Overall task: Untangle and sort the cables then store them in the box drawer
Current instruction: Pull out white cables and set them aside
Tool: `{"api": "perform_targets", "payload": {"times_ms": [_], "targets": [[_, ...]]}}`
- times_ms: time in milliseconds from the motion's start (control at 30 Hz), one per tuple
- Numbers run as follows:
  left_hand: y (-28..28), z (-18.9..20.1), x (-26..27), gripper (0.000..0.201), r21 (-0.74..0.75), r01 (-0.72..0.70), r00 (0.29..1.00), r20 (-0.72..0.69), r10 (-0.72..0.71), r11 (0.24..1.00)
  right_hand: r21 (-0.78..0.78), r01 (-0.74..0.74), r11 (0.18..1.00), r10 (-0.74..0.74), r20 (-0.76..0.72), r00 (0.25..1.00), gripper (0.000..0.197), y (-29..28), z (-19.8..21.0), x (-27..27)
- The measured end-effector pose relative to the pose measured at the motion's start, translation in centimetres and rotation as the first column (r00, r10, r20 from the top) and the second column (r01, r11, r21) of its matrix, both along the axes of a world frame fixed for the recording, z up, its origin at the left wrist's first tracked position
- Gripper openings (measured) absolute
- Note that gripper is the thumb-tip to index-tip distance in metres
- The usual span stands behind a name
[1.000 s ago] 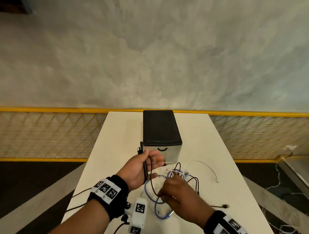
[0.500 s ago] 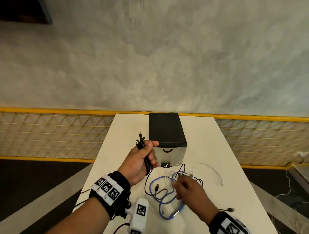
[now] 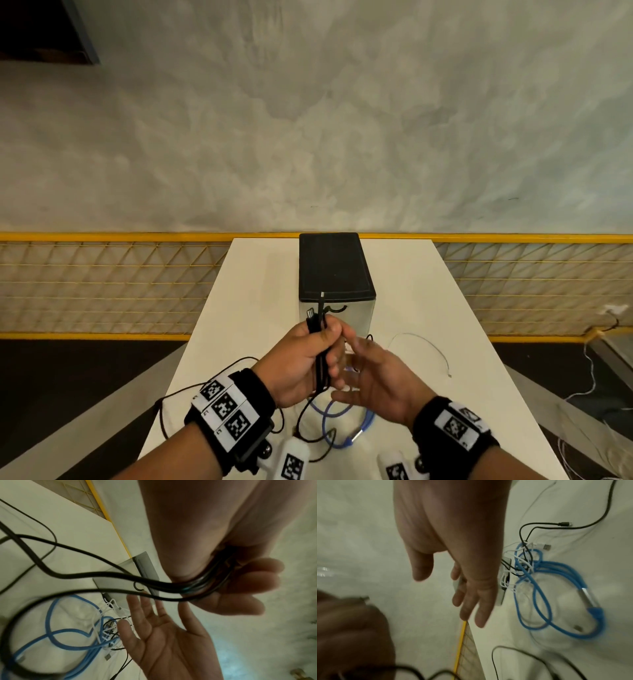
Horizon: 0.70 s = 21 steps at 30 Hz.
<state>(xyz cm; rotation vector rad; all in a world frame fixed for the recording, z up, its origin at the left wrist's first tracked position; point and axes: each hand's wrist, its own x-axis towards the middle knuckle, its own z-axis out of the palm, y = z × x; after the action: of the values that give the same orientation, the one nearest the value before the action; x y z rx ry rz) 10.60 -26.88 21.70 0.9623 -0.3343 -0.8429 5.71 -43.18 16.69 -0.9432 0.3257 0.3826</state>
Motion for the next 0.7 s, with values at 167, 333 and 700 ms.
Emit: {"api": "perform_targets", "payload": {"times_ms": [167, 333, 700], "targets": [[0.9, 0.4, 0.8, 0.021, -0.022, -0.116, 0.993, -0.033, 0.116, 0.993, -0.561, -0.319, 0.764, 0.419, 0.055, 0.906, 0.028, 0.2, 0.8, 0.4], [2.4, 2.3, 3.0, 0.023, -0.045, -0.271, 0.962, 0.014, 0.272, 0.961, -0.659, -0.575, 0.485, 0.728, -0.06, 0.683, 0.028, 2.6, -0.6, -0.8], [8.8, -0.7, 6.6, 0.026, 0.515, -0.456, 0.887, 0.332, 0.322, 0.726, -0.815, -0.185, 0.549, 0.314, -0.005, 0.95, 0.023, -2.1, -4.7, -0.2]]}}
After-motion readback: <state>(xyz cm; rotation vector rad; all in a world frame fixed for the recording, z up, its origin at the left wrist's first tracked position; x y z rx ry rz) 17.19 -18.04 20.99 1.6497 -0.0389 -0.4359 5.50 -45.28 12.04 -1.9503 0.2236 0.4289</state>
